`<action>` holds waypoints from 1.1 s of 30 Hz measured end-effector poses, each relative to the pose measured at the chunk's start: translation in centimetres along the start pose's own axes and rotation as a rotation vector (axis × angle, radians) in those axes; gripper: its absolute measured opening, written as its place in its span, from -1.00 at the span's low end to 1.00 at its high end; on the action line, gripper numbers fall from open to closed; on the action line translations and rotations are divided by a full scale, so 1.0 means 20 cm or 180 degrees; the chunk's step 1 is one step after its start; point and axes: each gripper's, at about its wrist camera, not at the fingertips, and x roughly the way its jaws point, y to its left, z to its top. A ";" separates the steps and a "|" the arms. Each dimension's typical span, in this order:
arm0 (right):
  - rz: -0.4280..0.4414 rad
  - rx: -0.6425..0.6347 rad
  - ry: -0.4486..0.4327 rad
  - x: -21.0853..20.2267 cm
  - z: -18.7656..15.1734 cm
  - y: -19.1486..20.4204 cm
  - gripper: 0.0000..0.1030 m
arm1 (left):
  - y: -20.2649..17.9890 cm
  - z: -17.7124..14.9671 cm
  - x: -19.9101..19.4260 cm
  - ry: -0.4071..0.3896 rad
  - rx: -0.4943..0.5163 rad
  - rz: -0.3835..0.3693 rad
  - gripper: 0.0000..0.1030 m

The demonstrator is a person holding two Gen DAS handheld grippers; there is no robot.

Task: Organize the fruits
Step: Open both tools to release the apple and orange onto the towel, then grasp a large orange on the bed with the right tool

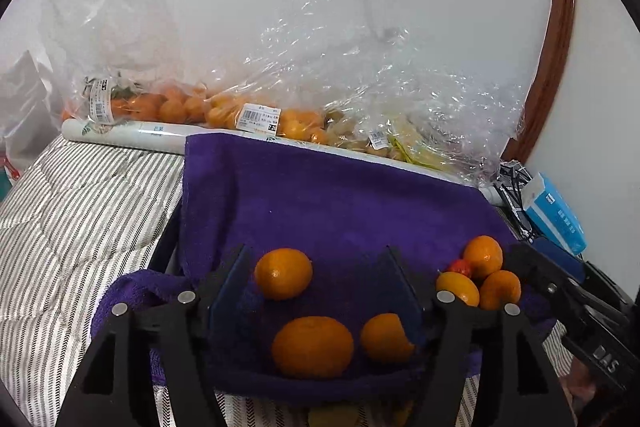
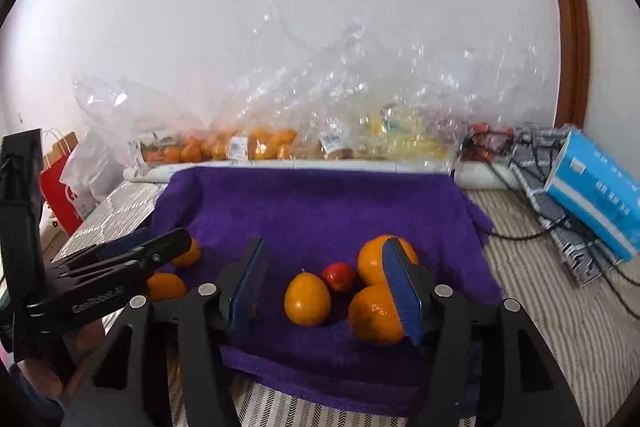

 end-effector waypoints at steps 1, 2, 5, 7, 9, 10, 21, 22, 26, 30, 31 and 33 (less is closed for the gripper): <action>0.0043 -0.0028 0.0007 -0.01 0.01 0.01 0.15 | 0.00 0.00 0.00 -0.0003 -0.0004 0.0002 0.30; 0.0126 -0.0028 0.0013 -0.03 0.01 0.01 0.15 | 0.01 0.00 0.00 -0.0009 -0.0016 -0.0004 0.30; 0.0199 0.0055 -0.0045 -0.07 0.02 0.01 0.15 | 0.02 0.00 -0.01 -0.0022 -0.0056 -0.0002 0.30; 0.0178 0.0094 -0.0040 -0.09 0.02 0.02 0.15 | 0.02 0.00 -0.02 -0.0038 -0.0071 -0.0004 0.30; 0.0087 0.0127 -0.0067 -0.13 0.02 0.03 0.15 | 0.02 0.00 -0.03 -0.0056 -0.0072 -0.0002 0.30; 0.0063 0.0139 -0.0064 -0.15 0.02 0.04 0.15 | 0.02 0.00 -0.03 -0.0058 -0.0072 -0.0007 0.30; 0.0161 0.0330 0.0130 -0.32 -0.06 0.08 0.15 | -0.01 0.00 -0.07 -0.0160 0.0000 -0.0006 0.30; 0.0162 0.0330 0.0141 -0.32 -0.07 0.08 0.15 | -0.01 0.00 -0.07 -0.0167 0.0012 0.0008 0.30; 0.0194 0.0353 0.0210 -0.35 -0.12 0.13 0.04 | 0.01 -0.02 -0.12 -0.0185 0.0024 0.0058 0.30; 0.0234 0.0235 0.0207 -0.40 -0.16 0.19 0.01 | 0.05 -0.05 -0.18 -0.0149 -0.0034 0.0147 0.30; 0.0224 0.0190 0.0192 -0.41 -0.17 0.20 0.01 | 0.07 -0.06 -0.20 -0.0092 -0.0024 0.0154 0.30; 0.0232 0.0125 0.0179 -0.42 -0.18 0.22 0.01 | 0.09 -0.10 -0.23 -0.0022 0.0041 0.0168 0.30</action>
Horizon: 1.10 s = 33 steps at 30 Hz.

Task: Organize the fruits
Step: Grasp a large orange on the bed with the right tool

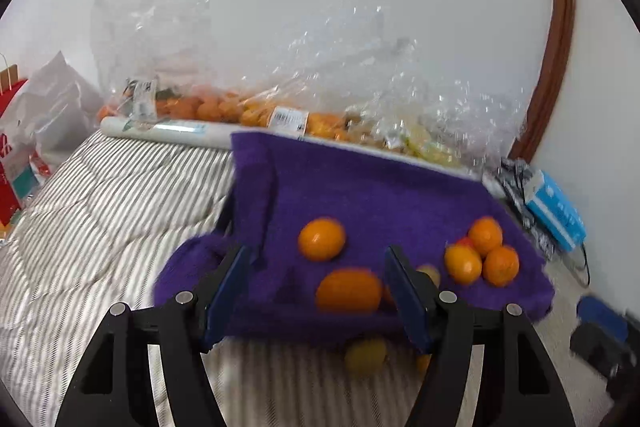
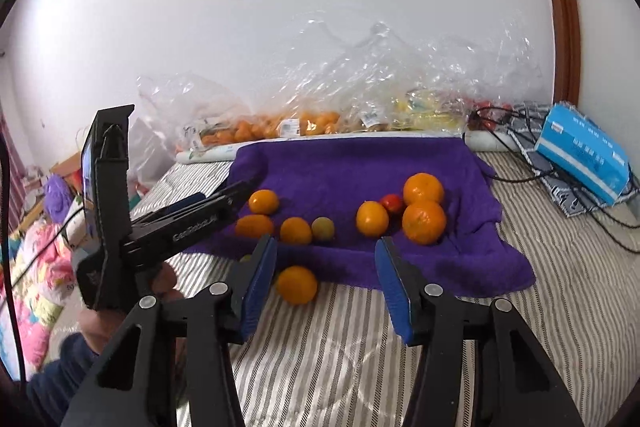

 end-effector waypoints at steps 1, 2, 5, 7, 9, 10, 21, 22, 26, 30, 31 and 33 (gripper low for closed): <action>0.0029 -0.0017 0.0012 0.00 -0.01 0.01 0.01 | 0.01 -0.02 -0.02 0.0053 0.0066 0.0002 0.30; 0.0058 -0.0026 0.0039 0.01 -0.02 0.02 0.01 | 0.03 -0.04 -0.03 0.0153 0.0166 0.0012 0.30; 0.0065 -0.0062 0.0132 0.08 -0.06 0.04 0.01 | 0.09 -0.12 -0.11 0.0207 0.0356 0.0079 0.30; 0.0053 -0.0065 0.0188 0.11 -0.09 0.06 0.01 | 0.14 -0.15 -0.15 0.0240 0.0363 0.0121 0.30; 0.0085 -0.0065 0.0256 0.15 -0.12 0.08 0.01 | 0.22 -0.18 -0.20 0.0206 0.0177 0.0068 0.30; 0.0074 -0.0069 0.0271 0.15 -0.13 0.08 0.01 | 0.24 -0.18 -0.21 0.0191 0.0081 0.0061 0.30; -0.0121 -0.0155 0.0479 0.25 -0.20 0.09 0.01 | 0.22 -0.19 -0.23 0.0135 0.0132 0.0115 0.20; -0.0125 -0.0179 0.0497 0.26 -0.20 0.10 0.01 | 0.22 -0.19 -0.23 0.0131 0.0125 0.0118 0.14; -0.0118 -0.0214 0.0513 0.30 -0.18 0.12 -0.02 | 0.22 -0.19 -0.23 0.0147 0.0125 0.0122 0.11; -0.0109 -0.0301 0.0566 0.37 -0.15 0.15 -0.06 | 0.21 -0.19 -0.22 0.0183 0.0165 0.0105 0.11; -0.0105 -0.0311 0.0582 0.38 -0.15 0.16 -0.08 | 0.21 -0.19 -0.22 0.0196 0.0169 0.0098 0.11; -0.0066 -0.0333 0.0674 0.42 -0.14 0.16 -0.09 | 0.21 -0.19 -0.20 0.0224 0.0163 0.0082 0.11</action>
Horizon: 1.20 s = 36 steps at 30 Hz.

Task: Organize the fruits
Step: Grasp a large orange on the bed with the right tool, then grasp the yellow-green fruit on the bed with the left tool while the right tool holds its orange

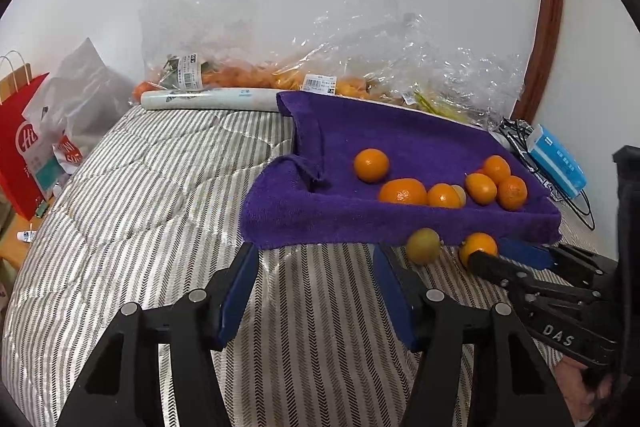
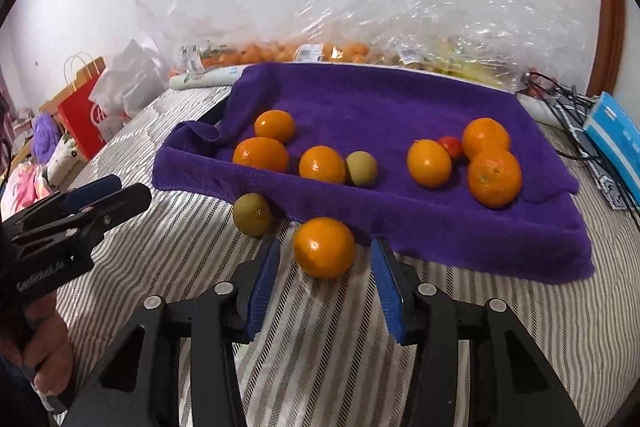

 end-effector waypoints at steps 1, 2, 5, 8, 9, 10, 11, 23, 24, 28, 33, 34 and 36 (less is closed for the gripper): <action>0.0014 -0.0005 0.0037 0.01 0.00 0.00 -0.14 | 0.00 0.00 0.01 0.0009 -0.0007 -0.0010 0.11; 0.0009 -0.0005 0.0110 0.04 0.00 0.00 -0.22 | 0.00 0.00 0.01 0.0010 -0.0014 -0.0019 0.11; -0.0037 -0.0008 0.0163 0.06 0.00 0.00 -0.33 | 0.00 0.01 0.02 -0.0006 -0.0025 -0.0024 0.11; 0.0060 0.0028 0.0041 0.02 -0.01 -0.01 -0.33 | 0.01 0.01 0.03 0.0034 -0.0053 -0.0041 0.11; 0.0091 0.0049 0.0009 0.01 -0.01 -0.02 -0.33 | 0.01 0.01 0.04 0.0043 -0.0076 -0.0054 0.11; 0.0096 0.0084 -0.0026 0.01 -0.01 -0.03 -0.33 | 0.02 0.01 0.04 0.0043 -0.0098 -0.0065 0.11; 0.0102 0.0105 -0.0046 0.00 -0.01 -0.04 -0.33 | 0.02 0.01 0.04 0.0043 -0.0114 -0.0076 0.11; 0.0062 -0.0036 -0.0425 -0.15 -0.04 -0.02 -0.33 | 0.05 0.02 0.04 0.0047 -0.0231 -0.0173 0.11; 0.0085 -0.0019 -0.0453 -0.17 -0.05 -0.03 -0.33 | 0.06 0.02 0.05 0.0062 -0.0258 -0.0160 0.11; 0.0052 0.0046 -0.0481 -0.24 -0.10 -0.10 -0.33 | 0.05 0.01 0.04 0.0083 -0.0289 -0.0031 0.07; -0.0153 -0.0012 -0.0575 -0.33 -0.16 -0.22 -0.33 | -0.10 0.00 0.07 0.0144 -0.0172 -0.0251 0.07; -0.0206 0.0003 -0.0580 -0.34 -0.17 -0.24 -0.33 | -0.13 0.00 0.08 0.0162 -0.0153 -0.0274 0.07; -0.0267 0.0056 -0.0599 -0.37 -0.19 -0.30 -0.33 | -0.19 0.02 0.12 0.0215 -0.0118 -0.0311 0.07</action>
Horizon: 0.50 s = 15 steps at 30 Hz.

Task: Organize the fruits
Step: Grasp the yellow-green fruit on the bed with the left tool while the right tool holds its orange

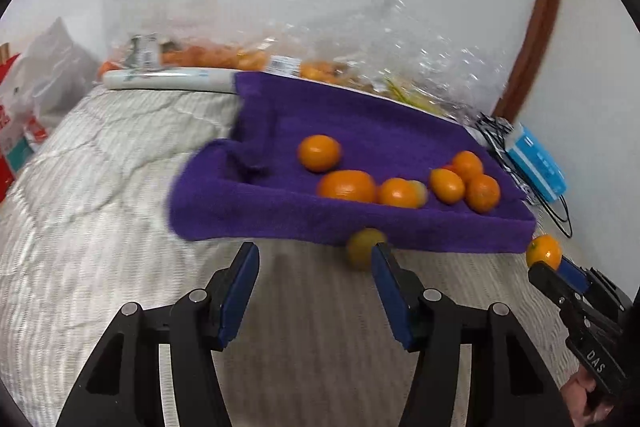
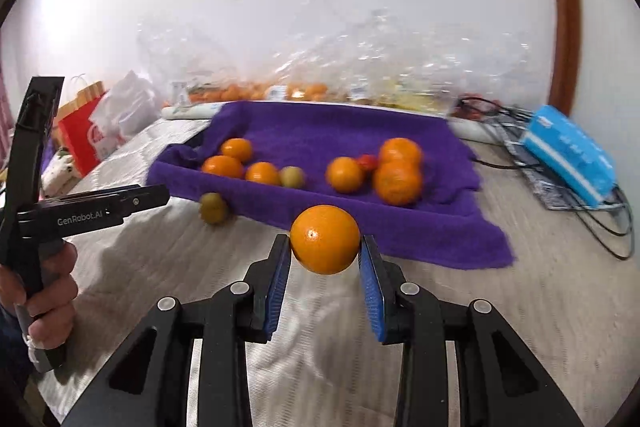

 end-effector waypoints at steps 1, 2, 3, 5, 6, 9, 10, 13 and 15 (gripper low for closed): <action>0.0006 0.0017 -0.0003 -0.01 0.00 -0.02 -0.33 | -0.02 0.00 0.01 0.0010 0.0011 0.0005 0.07; 0.0001 0.0038 -0.0023 -0.02 -0.01 -0.04 -0.33 | -0.05 0.00 0.04 0.0022 0.0033 0.0046 0.07; -0.0020 0.0065 -0.0049 -0.03 -0.01 -0.07 -0.33 | -0.07 0.00 0.06 0.0040 0.0047 0.0071 0.07; -0.0058 0.0094 -0.0071 -0.04 -0.01 -0.09 -0.33 | -0.10 0.00 0.09 0.0122 0.0063 0.0078 0.07; -0.0034 0.0118 -0.0077 -0.04 -0.01 -0.10 -0.33 | -0.11 0.01 0.10 0.0128 0.0072 0.0079 0.07; 0.0113 0.0130 -0.0042 -0.03 -0.01 -0.12 -0.33 | -0.14 0.00 0.12 0.0183 0.0155 0.0116 0.07; 0.0120 0.0118 -0.0028 -0.02 -0.01 -0.11 -0.33 | -0.14 0.00 0.13 0.0204 0.0164 0.0154 0.07; 0.0107 0.0070 -0.0008 -0.02 -0.01 -0.09 -0.33 | -0.15 0.00 0.14 0.0254 0.0170 0.0175 0.07; 0.0141 0.0075 -0.0020 -0.02 -0.01 -0.10 -0.33 | -0.15 0.00 0.15 0.0267 0.0168 0.0188 0.06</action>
